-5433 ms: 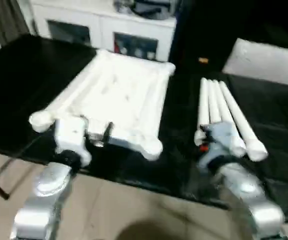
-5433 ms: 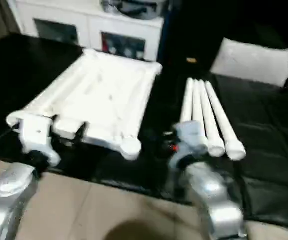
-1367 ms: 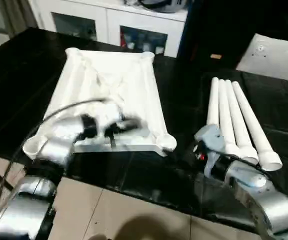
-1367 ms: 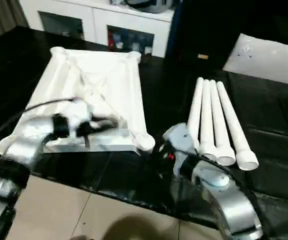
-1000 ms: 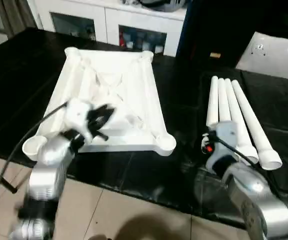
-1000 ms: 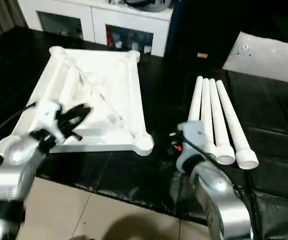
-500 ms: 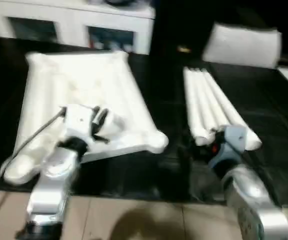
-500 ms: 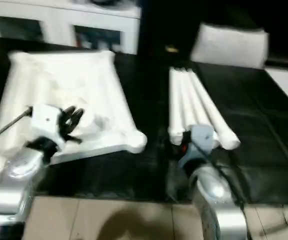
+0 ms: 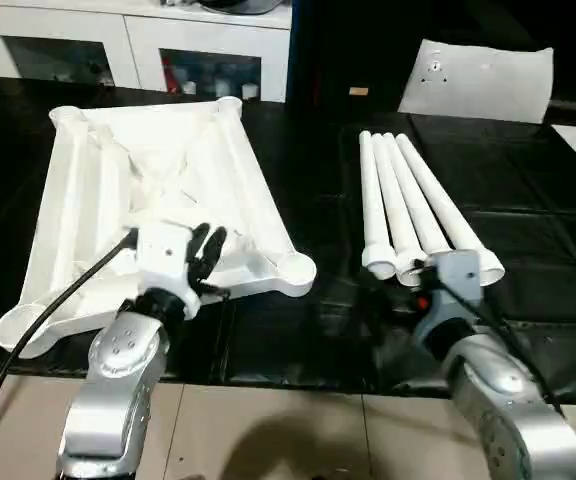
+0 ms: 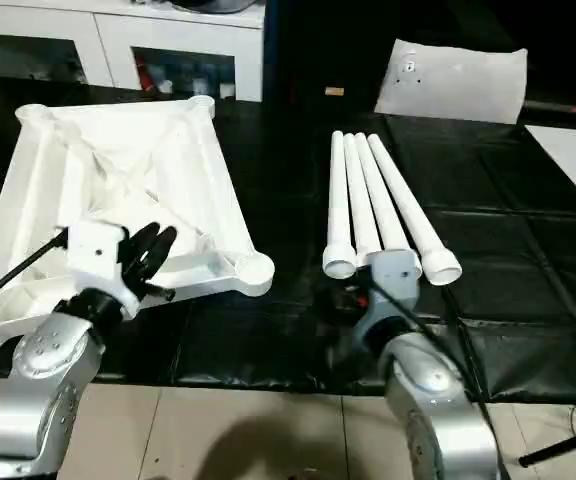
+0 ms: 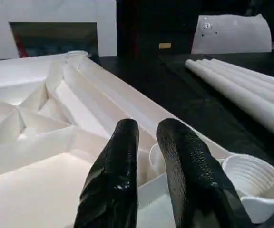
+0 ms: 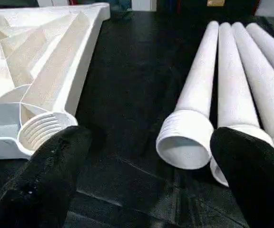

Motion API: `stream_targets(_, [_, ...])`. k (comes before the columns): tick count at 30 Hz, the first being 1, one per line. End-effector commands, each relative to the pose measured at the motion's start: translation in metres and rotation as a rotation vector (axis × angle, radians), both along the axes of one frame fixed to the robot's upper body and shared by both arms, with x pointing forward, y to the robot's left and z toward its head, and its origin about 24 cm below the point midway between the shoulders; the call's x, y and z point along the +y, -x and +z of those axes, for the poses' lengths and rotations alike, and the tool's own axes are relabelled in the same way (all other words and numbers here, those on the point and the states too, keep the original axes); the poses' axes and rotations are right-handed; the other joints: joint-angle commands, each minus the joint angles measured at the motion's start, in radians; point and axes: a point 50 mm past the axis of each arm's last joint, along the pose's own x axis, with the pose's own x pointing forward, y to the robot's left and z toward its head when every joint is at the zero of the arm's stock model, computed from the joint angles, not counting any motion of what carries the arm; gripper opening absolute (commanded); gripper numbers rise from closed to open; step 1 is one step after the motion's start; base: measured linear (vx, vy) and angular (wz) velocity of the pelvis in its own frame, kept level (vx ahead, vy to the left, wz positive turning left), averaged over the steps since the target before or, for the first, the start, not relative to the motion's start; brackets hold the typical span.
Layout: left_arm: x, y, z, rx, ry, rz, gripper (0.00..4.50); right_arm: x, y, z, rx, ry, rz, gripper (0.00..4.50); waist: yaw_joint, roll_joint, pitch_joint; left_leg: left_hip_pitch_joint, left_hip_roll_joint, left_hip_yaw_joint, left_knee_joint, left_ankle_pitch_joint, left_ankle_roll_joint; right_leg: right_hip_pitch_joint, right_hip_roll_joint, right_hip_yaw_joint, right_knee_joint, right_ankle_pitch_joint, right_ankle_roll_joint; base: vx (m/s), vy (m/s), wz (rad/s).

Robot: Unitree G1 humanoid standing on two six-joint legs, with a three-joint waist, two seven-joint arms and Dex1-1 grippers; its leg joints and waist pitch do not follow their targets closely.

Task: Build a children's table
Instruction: Move table base

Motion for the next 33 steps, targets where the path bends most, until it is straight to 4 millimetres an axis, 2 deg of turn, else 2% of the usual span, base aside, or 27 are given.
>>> stream_targets(1, [0.000, 0.001, 0.003, -0.005, -0.001, -0.005, 1.01, 0.002, -0.002, 0.005, -0.014, 0.001, 0.025, 4.50, -0.004, 0.011, -0.029, 0.038, 0.043, -0.031, -0.088, -0.507, 0.016, 0.019, -0.056, 0.025, -0.116, -0.597, -0.114, 0.000, 0.000, 0.00])
stream_targets(2, [0.000, 0.001, 0.003, -0.004, -0.001, -0.003, 1.01, 0.002, -0.003, 0.005, -0.015, 0.002, 0.028, 4.50, -0.004, 0.007, -0.034, 0.040, 0.045, -0.030, -0.093, -0.481, 0.024, 0.027, -0.055, 0.027, -0.111, -0.538, -0.138, 0.063, 0.016, 0.00])
stream_targets(3, [0.000, 0.001, 0.003, -0.003, -0.001, -0.002, 1.01, 0.002, -0.003, 0.005, -0.016, 0.003, 0.030, 4.50, -0.003, 0.009, -0.037, 0.034, 0.045, -0.029, -0.096, -0.444, 0.031, 0.040, -0.056, 0.030, -0.103, -0.484, -0.154, 0.090, 0.014, 0.02])
stream_targets(4, [0.001, 0.002, 0.004, -0.004, -0.003, -0.001, 1.01, 0.003, -0.003, 0.006, -0.018, 0.005, 0.037, 4.50, 0.000, 0.010, -0.043, 0.028, 0.042, -0.023, -0.096, -0.376, 0.046, 0.055, -0.057, 0.035, -0.094, -0.383, -0.196, 0.090, 0.014, 0.02])
stream_targets(5, [0.002, 0.003, 0.004, -0.005, -0.006, -0.001, 1.01, 0.003, -0.003, 0.005, -0.018, 0.004, 0.042, 4.50, 0.000, 0.011, -0.045, 0.025, 0.040, -0.020, -0.095, -0.342, 0.055, 0.061, -0.056, 0.035, -0.089, -0.337, -0.214, 0.100, 0.015, 0.02])
stream_targets(7, [0.003, 0.004, 0.004, -0.005, -0.012, -0.002, 1.01, 0.004, -0.003, 0.005, -0.024, 0.011, 0.052, 4.50, 0.006, 0.015, -0.053, 0.016, 0.030, -0.013, -0.085, -0.213, 0.088, 0.087, -0.055, 0.039, -0.073, -0.185, -0.272, 0.101, 0.015, 0.02])
stream_targets(9, [0.004, 0.004, 0.005, -0.002, -0.015, -0.001, 1.01, 0.005, -0.003, 0.005, -0.029, 0.022, 0.063, 4.50, 0.010, 0.013, -0.060, 0.008, 0.019, -0.009, -0.073, -0.129, 0.110, 0.111, -0.052, 0.044, -0.066, -0.101, -0.296, 0.108, 0.017, 0.03])
stream_targets(11, [0.005, 0.005, 0.005, 0.000, -0.016, 0.002, 1.01, 0.007, -0.003, 0.006, -0.030, 0.013, 0.065, 4.50, 0.017, 0.014, -0.072, 0.001, 0.001, -0.011, -0.060, -0.004, 0.152, 0.135, -0.038, 0.047, -0.044, 0.081, -0.309, 0.115, 0.021, 0.04])
stream_targets(12, [0.006, 0.005, 0.006, 0.000, -0.017, 0.002, 1.01, 0.008, -0.003, 0.006, -0.028, 0.009, 0.065, 4.50, 0.017, 0.014, -0.072, 0.001, 0.001, -0.011, -0.060, -0.004, 0.152, 0.135, -0.038, 0.047, -0.044, 0.081, -0.309, 0.110, 0.028, 0.03])
stream_targets(13, [0.006, 0.005, 0.006, 0.001, -0.018, 0.001, 1.01, 0.008, -0.003, 0.006, -0.022, 0.011, 0.061, 4.50, 0.016, 0.015, -0.075, 0.008, -0.002, -0.018, -0.055, 0.074, 0.191, 0.134, -0.026, 0.039, -0.026, 0.177, -0.303, 0.110, 0.028, 0.03])
stream_targets(15, [0.006, 0.006, 0.006, 0.006, -0.020, -0.002, 1.01, 0.008, -0.003, 0.006, -0.016, 0.023, 0.057, 4.50, 0.009, 0.021, -0.079, 0.045, 0.006, -0.033, -0.052, 0.157, 0.244, 0.110, -0.012, 0.021, -0.004, 0.234, -0.284, 0.132, 0.019, 0.10])
stream_targets(16, [0.006, 0.007, 0.005, 0.008, -0.018, -0.004, 1.01, 0.007, -0.003, 0.006, -0.013, 0.027, 0.053, 4.50, -0.005, 0.022, -0.079, 0.091, 0.017, -0.056, -0.048, 0.237, 0.307, 0.071, -0.004, 0.006, 0.017, 0.241, -0.259, 0.148, 0.016, 0.13])
stream_targets(17, [0.006, 0.007, 0.005, 0.010, -0.015, -0.009, 1.01, 0.007, -0.003, 0.006, -0.009, 0.029, 0.048, 4.50, -0.013, 0.020, -0.079, 0.105, 0.023, -0.068, -0.039, 0.299, 0.347, 0.052, -0.007, 0.003, 0.025, 0.247, -0.243, 0.136, 0.005, 0.17])
stream_targets(18, [0.006, 0.007, 0.005, 0.010, -0.015, -0.009, 1.01, 0.007, -0.003, 0.006, -0.009, 0.029, 0.048, 4.50, -0.016, 0.009, -0.078, 0.109, 0.020, -0.073, -0.013, 0.437, 0.397, 0.028, -0.030, 0.018, 0.030, 0.307, -0.223, 0.077, 0.000, 0.17])
stream_targets(19, [0.006, 0.008, 0.004, 0.016, -0.012, -0.016, 1.01, 0.007, -0.003, 0.006, 0.004, 0.038, 0.029, 4.50, -0.007, -0.004, -0.079, 0.043, -0.026, -0.051, 0.008, 0.495, 0.377, 0.077, -0.035, 0.054, 0.033, 0.444, -0.224, 0.077, 0.000, 0.17])
stream_targets(20, [0.006, 0.008, 0.004, 0.021, -0.006, -0.026, 1.01, 0.006, -0.004, 0.005, 0.035, 0.059, 0.012, 4.50, 0.019, -0.008, -0.101, -0.020, -0.059, -0.051, 0.038, 0.593, 0.309, 0.146, -0.006, 0.092, 0.072, 0.843, -0.181, 0.059, 0.000, 0.15])
stream_targets(21, [0.006, 0.008, 0.004, 0.023, -0.007, -0.034, 1.01, 0.007, -0.005, 0.005, 0.049, 0.064, 0.009, 4.50, 0.032, 0.000, -0.097, -0.029, -0.045, -0.056, 0.037, 0.620, 0.262, 0.134, -0.006, 0.093, 0.084, 0.964, -0.162, 0.000, 0.000, 0.00])
stream_targets(22, [0.006, 0.008, 0.004, 0.023, -0.007, -0.034, 1.01, 0.007, -0.005, 0.005, 0.049, 0.064, 0.009, 4.50, 0.038, 0.015, -0.098, -0.013, -0.038, -0.062, 0.049, 0.733, 0.156, 0.108, 0.028, 0.083, 0.104, 1.057, -0.107, 0.000, 0.000, 0.00])
stream_targets(23, [0.004, 0.009, 0.004, 0.027, -0.003, -0.055, 1.01, 0.008, -0.006, 0.006, 0.071, 0.056, 0.009, 4.50, 0.036, 0.019, -0.089, 0.019, -0.017, -0.070, 0.046, 0.755, 0.074, 0.062, 0.020, 0.075, 0.088, 0.937, -0.067, 0.000, 0.000, 0.00])
stream_targets(25, [0.002, 0.009, 0.004, 0.040, 0.018, -0.086, 1.01, 0.008, -0.009, 0.007, 0.088, 0.035, 0.007, 4.50, 0.040, 0.016, -0.088, 0.013, -0.013, -0.065, 0.033, 0.668, 0.031, 0.069, 0.006, 0.083, 0.074, 0.853, -0.045, -0.055, -0.060, 0.07])
stream_targets(26, [0.001, 0.009, 0.004, 0.049, 0.034, -0.102, 1.21, 0.008, -0.011, 0.008, 0.095, 0.023, 0.006, 4.50, 0.045, 0.014, -0.070, -0.004, 0.006, -0.065, 0.000, 0.429, -0.050, 0.074, -0.019, 0.087, 0.043, 0.682, -0.045, -0.104, -0.066, 0.00])
stream_targets(27, [0.001, 0.009, 0.005, 0.055, 0.042, -0.115, 1.31, 0.008, -0.014, 0.009, 0.099, 0.017, 0.001, 4.50, 0.048, 0.019, -0.063, 0.002, 0.015, -0.064, -0.013, 0.317, -0.079, 0.067, -0.028, 0.087, 0.031, 0.587, -0.054, -0.137, -0.064, 0.00])
stream_targets(28, [0.001, 0.009, 0.005, 0.058, 0.046, -0.124, 1.31, 0.008, -0.017, 0.010, 0.102, 0.013, -0.003, 4.50, 0.045, 0.019, -0.051, 0.003, 0.027, -0.071, -0.038, 0.089, -0.127, 0.071, -0.041, 0.083, 0.011, 0.350, -0.076, -0.137, -0.064, 0.00])
stream_targets(29, [0.000, 0.008, 0.006, 0.060, 0.043, -0.140, 1.31, 0.004, -0.022, 0.010, 0.113, 0.024, -0.036, 4.50, 0.046, 0.014, -0.045, 0.011, 0.031, -0.069, -0.049, -0.063, -0.131, 0.066, -0.047, 0.087, -0.006, 0.137, -0.092, -0.156, -0.070, 0.04])
stream_targets(30, [0.000, 0.007, 0.007, 0.057, 0.034, -0.164, 1.35, 0.002, -0.027, 0.011, 0.118, 0.036, -0.066, 4.50, 0.045, 0.016, -0.039, 0.010, 0.029, -0.068, -0.055, -0.110, -0.126, 0.064, -0.048, 0.090, -0.014, 0.041, -0.097, -0.161, -0.069, 0.03])
stream_targets(32, [-0.001, 0.007, 0.008, 0.056, 0.014, -0.184, 1.69, -0.002, -0.035, 0.013, 0.119, 0.046, -0.102, 4.50, 0.045, 0.015, -0.028, 0.018, 0.030, -0.065, -0.069, -0.229, -0.105, 0.049, -0.056, 0.096, -0.046, -0.297, -0.095, -0.168, -0.059, 0.02])
stream_targets(33, [-0.001, 0.006, 0.009, 0.058, 0.007, -0.190, 1.69, -0.003, -0.037, 0.014, 0.124, 0.049, -0.117, 4.50, 0.045, 0.015, -0.027, 0.019, 0.031, -0.065, -0.070, -0.240, -0.101, 0.044, -0.056, 0.097, -0.051, -0.346, -0.093, -0.154, -0.046, 0.03])
